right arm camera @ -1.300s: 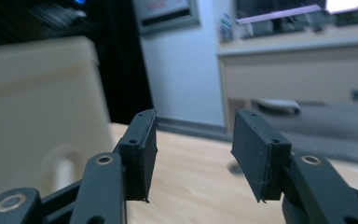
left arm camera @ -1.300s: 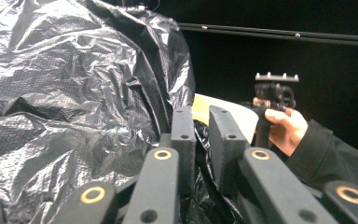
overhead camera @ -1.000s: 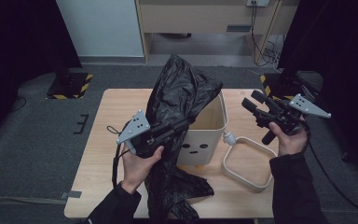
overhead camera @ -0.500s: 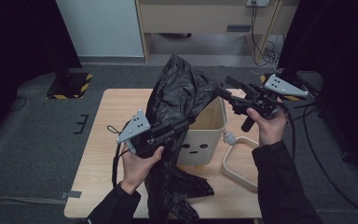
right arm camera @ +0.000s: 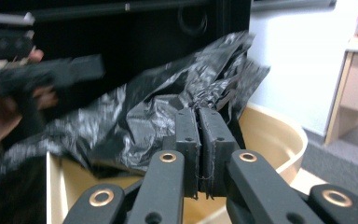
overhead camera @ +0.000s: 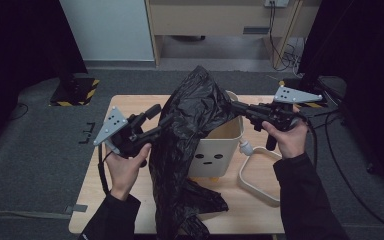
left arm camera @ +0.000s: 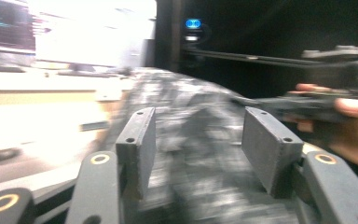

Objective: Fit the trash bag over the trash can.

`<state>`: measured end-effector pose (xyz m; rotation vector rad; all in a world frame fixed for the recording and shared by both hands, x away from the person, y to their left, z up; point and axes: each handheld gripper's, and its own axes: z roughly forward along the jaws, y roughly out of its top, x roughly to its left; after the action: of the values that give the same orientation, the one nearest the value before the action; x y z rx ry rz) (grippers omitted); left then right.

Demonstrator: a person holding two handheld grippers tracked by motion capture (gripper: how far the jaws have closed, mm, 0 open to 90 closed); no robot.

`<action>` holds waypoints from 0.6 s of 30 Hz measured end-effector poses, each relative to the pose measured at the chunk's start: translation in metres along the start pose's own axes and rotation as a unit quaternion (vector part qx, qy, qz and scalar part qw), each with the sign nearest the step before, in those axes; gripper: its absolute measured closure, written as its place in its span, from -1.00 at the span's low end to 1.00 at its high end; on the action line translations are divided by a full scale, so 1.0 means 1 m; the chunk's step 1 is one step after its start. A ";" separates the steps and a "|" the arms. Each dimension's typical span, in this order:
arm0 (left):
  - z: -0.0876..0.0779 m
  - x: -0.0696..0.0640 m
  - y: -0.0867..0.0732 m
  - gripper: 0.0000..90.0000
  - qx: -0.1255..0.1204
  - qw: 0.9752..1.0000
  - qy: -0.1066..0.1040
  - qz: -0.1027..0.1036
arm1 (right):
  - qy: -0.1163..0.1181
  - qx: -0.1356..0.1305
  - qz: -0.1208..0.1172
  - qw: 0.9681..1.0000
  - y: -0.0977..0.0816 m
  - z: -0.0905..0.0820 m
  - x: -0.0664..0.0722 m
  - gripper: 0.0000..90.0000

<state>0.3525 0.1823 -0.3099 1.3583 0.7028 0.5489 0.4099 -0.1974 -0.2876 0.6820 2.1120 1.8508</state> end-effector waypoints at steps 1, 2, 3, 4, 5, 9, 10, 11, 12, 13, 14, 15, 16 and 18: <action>0.000 0.006 -0.003 -0.08 0.002 1.000 0.007 -0.003 | 0.001 0.006 -0.001 1.000 -0.001 0.001 0.001 0.91; 0.000 0.006 -0.003 -0.11 0.002 1.000 0.007 -0.003 | 0.001 0.006 -0.001 1.000 -0.001 0.001 0.001 0.91; 0.002 0.010 -0.006 -0.11 0.001 1.000 0.012 -0.008 | 0.000 0.013 -0.005 1.000 -0.002 0.002 0.001 0.90; 0.005 0.018 -0.014 -0.17 0.007 1.000 0.015 -0.022 | -0.007 0.027 -0.014 1.000 -0.005 0.006 0.002 0.86; 0.005 0.018 -0.014 -0.17 0.007 1.000 0.015 -0.022 | -0.010 0.031 -0.018 0.999 -0.006 0.008 0.002 0.84; 0.010 0.024 -0.024 -0.20 0.011 0.999 0.003 -0.047 | -0.010 0.036 -0.025 0.999 -0.009 0.013 0.005 0.63; 0.012 0.023 -0.026 -0.20 0.010 0.998 -0.005 -0.054 | -0.013 0.035 -0.025 0.999 -0.008 0.012 0.005 0.53; 0.012 0.023 -0.026 -0.20 0.010 0.998 -0.005 -0.054 | -0.019 0.030 -0.027 0.999 -0.008 0.011 0.005 0.46; 0.013 0.021 -0.026 -0.20 0.009 0.998 -0.010 -0.055 | -0.024 0.023 -0.027 0.999 -0.007 0.009 0.004 0.40; 0.014 0.019 -0.027 -0.20 0.008 0.998 -0.018 -0.059 | -0.027 0.013 -0.024 0.999 -0.006 0.006 0.004 0.31; 0.014 0.019 -0.027 -0.20 0.008 0.998 -0.018 -0.059 | -0.027 0.013 -0.024 0.999 -0.006 0.006 0.004 0.31; 0.016 0.017 -0.027 -0.19 0.006 0.998 -0.026 -0.064 | -0.033 -0.017 -0.021 0.999 -0.003 -0.001 0.003 0.18; 0.017 0.015 -0.027 -0.19 0.007 0.998 -0.028 -0.065 | -0.036 -0.029 -0.018 0.999 -0.002 -0.004 0.003 0.12; 0.018 0.014 -0.028 -0.19 0.007 0.998 -0.029 -0.064 | -0.041 -0.043 -0.016 0.998 -0.001 -0.008 0.003 0.10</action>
<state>0.3738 0.1761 -0.3381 1.3274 0.7423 0.4028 0.4035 -0.2031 -0.2867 0.6886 1.9691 1.8517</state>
